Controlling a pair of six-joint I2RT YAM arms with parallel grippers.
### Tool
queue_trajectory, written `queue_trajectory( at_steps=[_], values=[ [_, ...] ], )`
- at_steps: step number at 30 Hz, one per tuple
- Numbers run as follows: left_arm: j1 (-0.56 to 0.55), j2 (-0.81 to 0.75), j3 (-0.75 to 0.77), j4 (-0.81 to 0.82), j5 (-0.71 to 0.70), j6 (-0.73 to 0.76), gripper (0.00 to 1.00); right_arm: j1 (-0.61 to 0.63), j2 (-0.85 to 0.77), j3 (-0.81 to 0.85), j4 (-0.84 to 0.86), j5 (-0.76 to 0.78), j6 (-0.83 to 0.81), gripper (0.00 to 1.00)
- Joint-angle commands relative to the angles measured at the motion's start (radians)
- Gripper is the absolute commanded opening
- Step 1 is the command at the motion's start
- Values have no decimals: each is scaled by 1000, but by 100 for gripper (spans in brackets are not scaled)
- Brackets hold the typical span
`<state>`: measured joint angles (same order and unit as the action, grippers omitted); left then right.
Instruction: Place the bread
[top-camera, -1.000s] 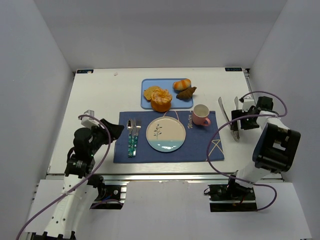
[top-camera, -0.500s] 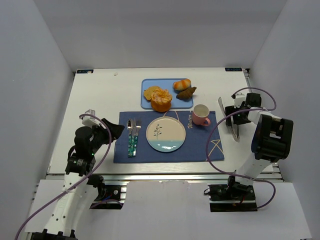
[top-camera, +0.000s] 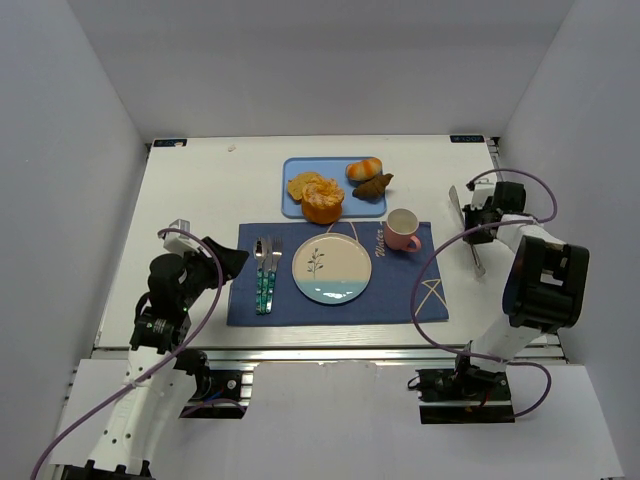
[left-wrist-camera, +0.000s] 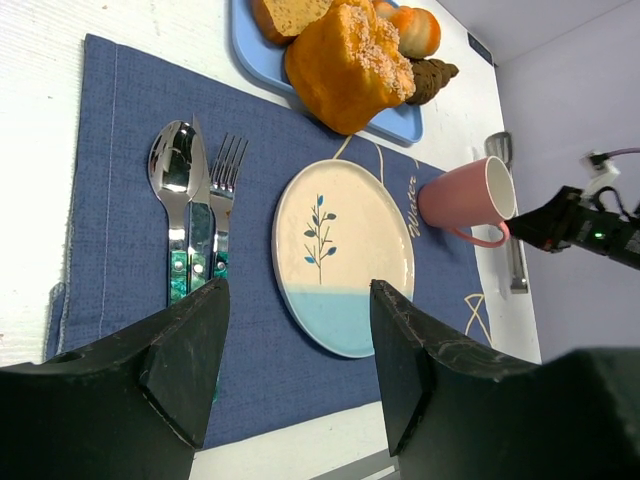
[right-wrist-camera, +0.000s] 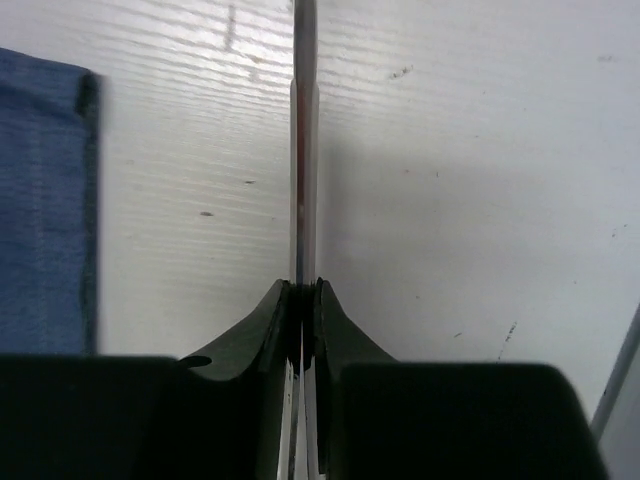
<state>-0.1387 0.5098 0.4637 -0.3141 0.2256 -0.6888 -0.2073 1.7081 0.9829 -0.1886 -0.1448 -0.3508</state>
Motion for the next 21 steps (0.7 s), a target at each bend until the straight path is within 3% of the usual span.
queue_trajectory(
  at_steps=[1,12,21],
  values=[
    [4,-8,12,1,3,6,68,0,-122,75,-23,-102,-10,10],
    [4,7,18,17,12,3,68,180,-52,502,-190,-285,171,37],
    [4,-5,23,-5,1,3,68,377,68,677,-190,-363,276,46]
  ],
)
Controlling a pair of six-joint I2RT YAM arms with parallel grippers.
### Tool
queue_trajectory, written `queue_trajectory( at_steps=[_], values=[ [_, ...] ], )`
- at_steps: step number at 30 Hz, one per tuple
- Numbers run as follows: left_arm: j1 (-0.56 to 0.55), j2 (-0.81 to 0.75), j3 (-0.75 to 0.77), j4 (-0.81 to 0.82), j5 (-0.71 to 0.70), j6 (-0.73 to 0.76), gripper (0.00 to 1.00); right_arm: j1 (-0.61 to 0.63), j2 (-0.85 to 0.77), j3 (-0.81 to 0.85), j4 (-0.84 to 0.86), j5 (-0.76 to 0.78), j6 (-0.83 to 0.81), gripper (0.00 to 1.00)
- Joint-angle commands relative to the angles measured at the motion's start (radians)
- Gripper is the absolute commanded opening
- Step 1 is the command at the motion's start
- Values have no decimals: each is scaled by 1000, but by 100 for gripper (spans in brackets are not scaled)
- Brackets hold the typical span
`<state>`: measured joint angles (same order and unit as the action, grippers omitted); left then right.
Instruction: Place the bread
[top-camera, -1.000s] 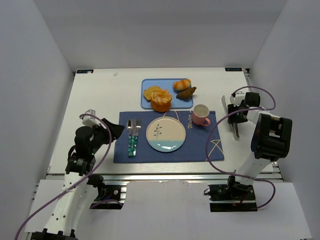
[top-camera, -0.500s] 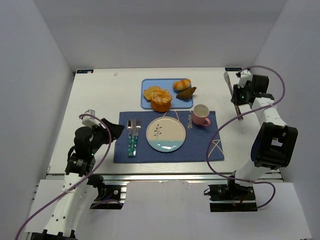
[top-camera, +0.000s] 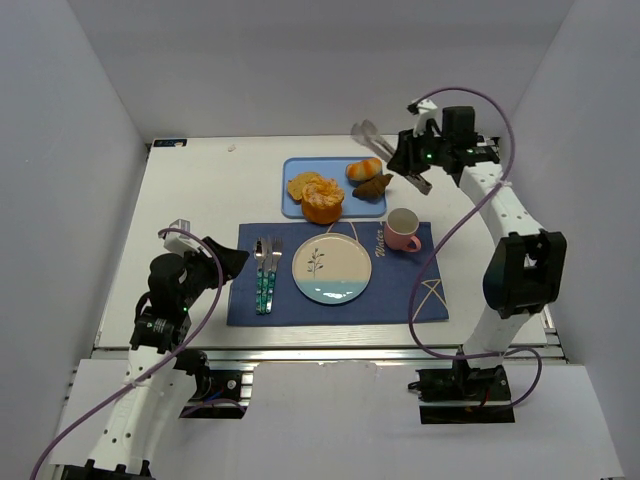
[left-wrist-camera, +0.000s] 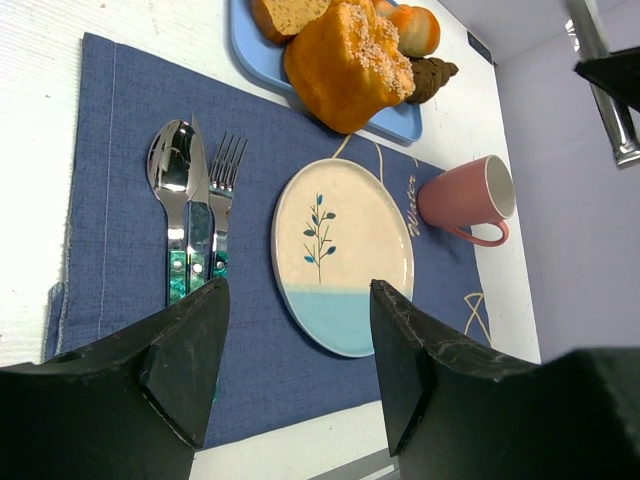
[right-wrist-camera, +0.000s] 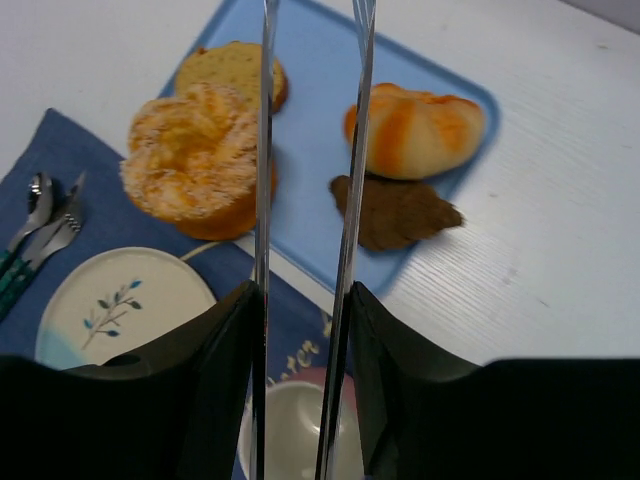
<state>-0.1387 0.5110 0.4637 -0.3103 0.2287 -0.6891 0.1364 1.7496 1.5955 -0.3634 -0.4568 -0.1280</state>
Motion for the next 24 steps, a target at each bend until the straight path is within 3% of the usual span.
queue_trajectory(
  at_steps=[1,9,16,20,24],
  values=[
    [4,-5,23,-7,0,2,68,57,36,90,-14,-59,63,46],
    [4,23,20,13,1,0,68,156,114,205,-5,-72,87,47],
    [4,63,4,53,11,3,68,246,214,358,-95,-19,-33,44],
    [4,81,-5,74,15,6,68,295,249,440,-198,-80,-93,34],
    [4,84,3,68,0,16,68,370,228,361,-308,-129,-122,23]
  ],
)
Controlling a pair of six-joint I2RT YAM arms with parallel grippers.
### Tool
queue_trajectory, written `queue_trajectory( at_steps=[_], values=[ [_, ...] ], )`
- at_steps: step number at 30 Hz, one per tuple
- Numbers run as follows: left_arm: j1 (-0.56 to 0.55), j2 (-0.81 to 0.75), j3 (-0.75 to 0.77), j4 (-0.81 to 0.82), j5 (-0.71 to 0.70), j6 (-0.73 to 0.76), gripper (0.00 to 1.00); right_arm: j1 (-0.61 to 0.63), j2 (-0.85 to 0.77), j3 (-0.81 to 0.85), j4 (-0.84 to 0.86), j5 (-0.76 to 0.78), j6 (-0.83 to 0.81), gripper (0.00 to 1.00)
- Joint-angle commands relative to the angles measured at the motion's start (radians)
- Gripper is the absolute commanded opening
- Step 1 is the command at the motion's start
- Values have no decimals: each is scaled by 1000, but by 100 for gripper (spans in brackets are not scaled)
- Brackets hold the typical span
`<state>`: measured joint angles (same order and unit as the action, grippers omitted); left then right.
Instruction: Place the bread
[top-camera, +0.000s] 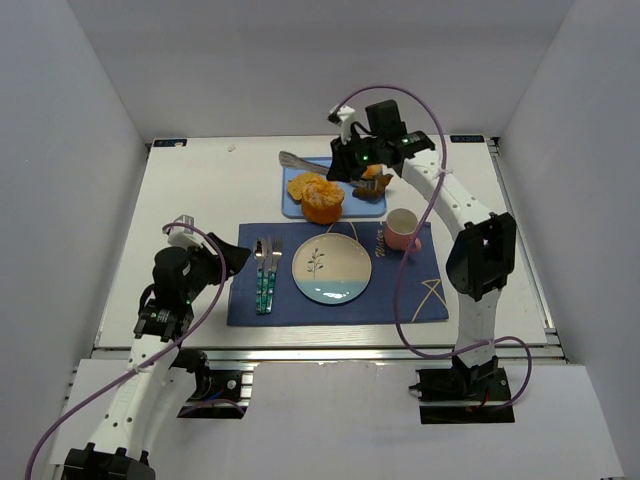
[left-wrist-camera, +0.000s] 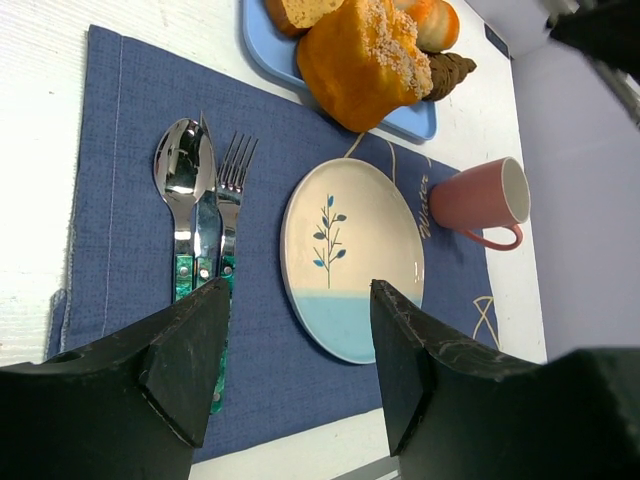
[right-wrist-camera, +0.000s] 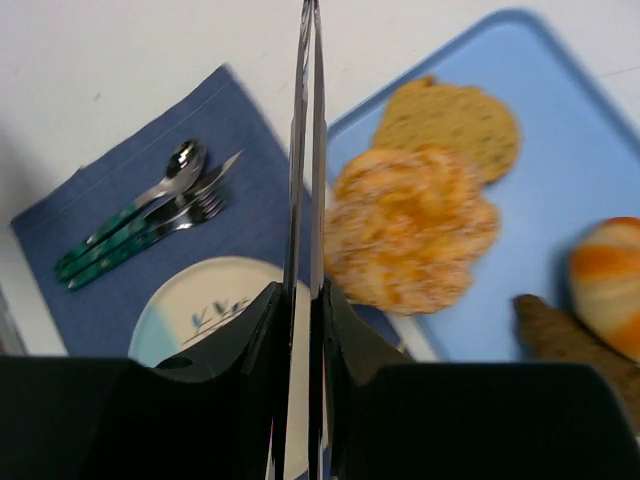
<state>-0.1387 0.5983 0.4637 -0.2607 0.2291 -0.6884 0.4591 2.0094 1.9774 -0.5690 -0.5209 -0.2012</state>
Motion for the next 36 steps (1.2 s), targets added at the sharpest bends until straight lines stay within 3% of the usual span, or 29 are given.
queue_trajectory(
  at_steps=[1,4,10,20,36],
  values=[
    [4,-3,7,17,-8,16,68,55,-43,-55,-107,-65,-49,22],
    [5,-11,13,6,-20,23,68,81,-93,-173,-83,-50,-47,21],
    [4,-28,0,5,-19,21,68,138,-104,-245,-92,56,-67,19],
    [4,-68,1,-28,-31,18,68,144,-113,-288,-65,280,-87,19],
    [4,-69,13,-34,-34,21,68,125,-176,-318,-20,398,-104,16]
  ],
)
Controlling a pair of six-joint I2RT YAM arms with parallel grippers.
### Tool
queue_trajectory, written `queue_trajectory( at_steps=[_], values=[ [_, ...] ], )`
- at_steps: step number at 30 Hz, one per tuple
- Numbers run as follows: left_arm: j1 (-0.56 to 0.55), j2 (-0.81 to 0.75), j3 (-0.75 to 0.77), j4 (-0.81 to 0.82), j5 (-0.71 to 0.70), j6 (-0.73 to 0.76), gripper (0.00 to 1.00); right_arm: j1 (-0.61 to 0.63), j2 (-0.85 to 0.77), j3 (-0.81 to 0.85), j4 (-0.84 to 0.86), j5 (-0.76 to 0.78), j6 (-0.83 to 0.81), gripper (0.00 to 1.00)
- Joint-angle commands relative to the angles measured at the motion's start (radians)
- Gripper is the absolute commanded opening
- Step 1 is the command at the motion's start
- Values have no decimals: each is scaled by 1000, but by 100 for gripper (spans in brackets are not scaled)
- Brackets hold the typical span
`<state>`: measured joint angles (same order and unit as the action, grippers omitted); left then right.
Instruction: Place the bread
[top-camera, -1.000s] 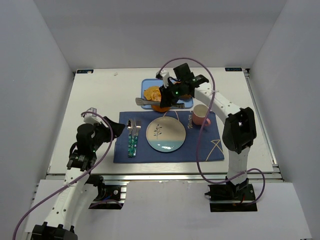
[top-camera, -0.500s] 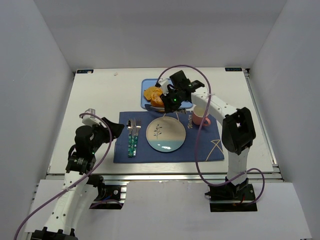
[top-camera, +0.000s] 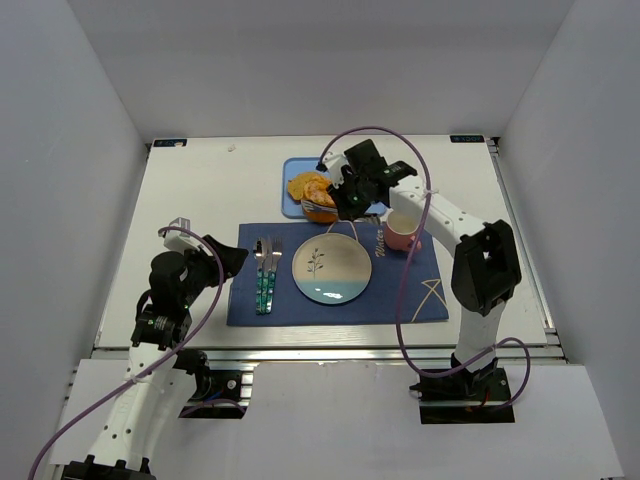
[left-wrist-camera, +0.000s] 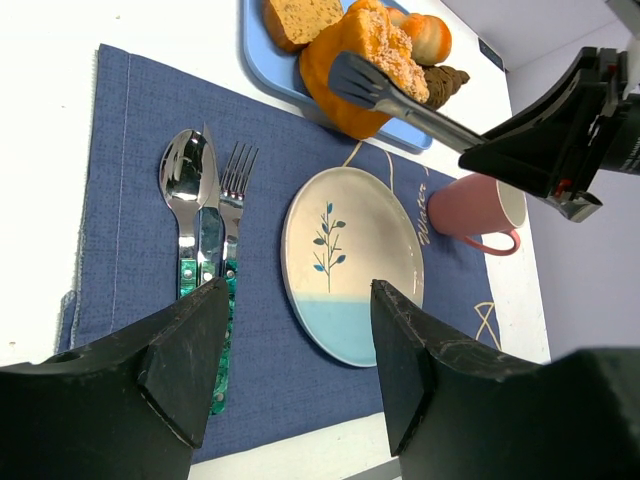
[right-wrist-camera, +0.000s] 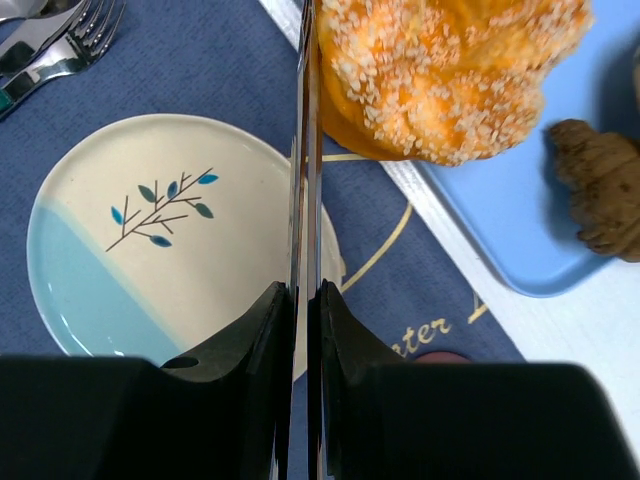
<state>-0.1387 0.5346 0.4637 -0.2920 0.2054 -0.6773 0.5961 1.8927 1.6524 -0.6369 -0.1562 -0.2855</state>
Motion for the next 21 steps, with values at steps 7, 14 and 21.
queue_trajectory(
  at_steps=[7,14,21],
  values=[
    [4,4,20,4,-9,12,69,-51,-83,-26,54,73,-29,15],
    [4,16,18,19,-4,12,68,-113,-101,-46,68,95,-34,14],
    [4,22,21,22,2,12,68,-130,-106,-36,54,5,-52,14]
  ],
)
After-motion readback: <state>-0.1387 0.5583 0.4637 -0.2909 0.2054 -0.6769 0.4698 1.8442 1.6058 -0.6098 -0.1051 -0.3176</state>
